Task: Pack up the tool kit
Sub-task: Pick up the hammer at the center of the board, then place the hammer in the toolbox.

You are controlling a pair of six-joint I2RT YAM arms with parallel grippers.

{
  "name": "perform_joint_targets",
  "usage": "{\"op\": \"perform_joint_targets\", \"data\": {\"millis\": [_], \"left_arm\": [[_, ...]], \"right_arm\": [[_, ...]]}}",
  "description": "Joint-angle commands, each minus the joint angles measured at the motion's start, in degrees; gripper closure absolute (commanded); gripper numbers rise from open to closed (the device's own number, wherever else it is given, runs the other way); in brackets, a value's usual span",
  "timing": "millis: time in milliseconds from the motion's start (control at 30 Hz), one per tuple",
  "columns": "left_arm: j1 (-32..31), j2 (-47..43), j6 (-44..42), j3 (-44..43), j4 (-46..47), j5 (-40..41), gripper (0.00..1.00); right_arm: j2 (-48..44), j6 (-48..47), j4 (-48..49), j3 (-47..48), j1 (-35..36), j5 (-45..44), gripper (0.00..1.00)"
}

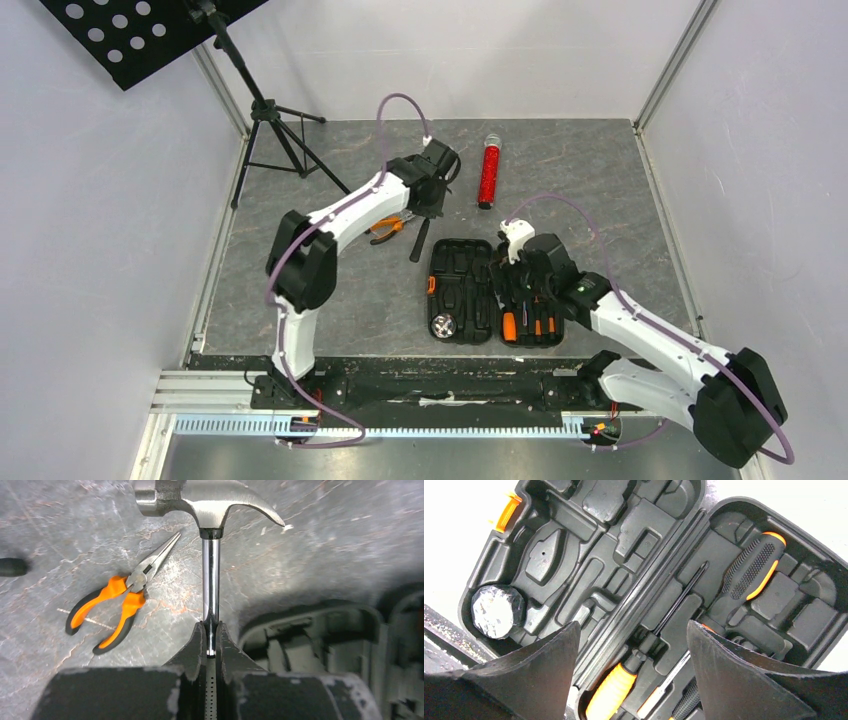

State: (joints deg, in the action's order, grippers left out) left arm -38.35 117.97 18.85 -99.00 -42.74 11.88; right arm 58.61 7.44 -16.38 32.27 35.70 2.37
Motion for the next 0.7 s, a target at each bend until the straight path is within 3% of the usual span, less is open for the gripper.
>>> {"op": "perform_joint_targets", "data": {"millis": [0, 233, 400, 667], "left_arm": [[-2.1, -10.3, 7.4, -0.4, 0.7, -0.1, 0.98], [-9.7, -14.7, 22.2, 8.1, 1.4, -1.2, 0.98], [-16.1, -15.8, 32.2, 14.6, 5.3, 3.0, 0.97], [-19.3, -11.9, 38.0, 14.4, 7.0, 4.7, 0.96]], "right_arm": [[-3.1, 0.7, 1.0, -0.8, -0.3, -1.8, 0.19], [-7.7, 1.5, 0.1, -2.0, -0.5, -5.1, 0.19], [-10.9, 2.4, -0.2, -3.7, -0.7, -6.7, 0.18], [-14.2, 2.8, -1.4, -5.9, -0.9, -7.1, 0.17]]}}
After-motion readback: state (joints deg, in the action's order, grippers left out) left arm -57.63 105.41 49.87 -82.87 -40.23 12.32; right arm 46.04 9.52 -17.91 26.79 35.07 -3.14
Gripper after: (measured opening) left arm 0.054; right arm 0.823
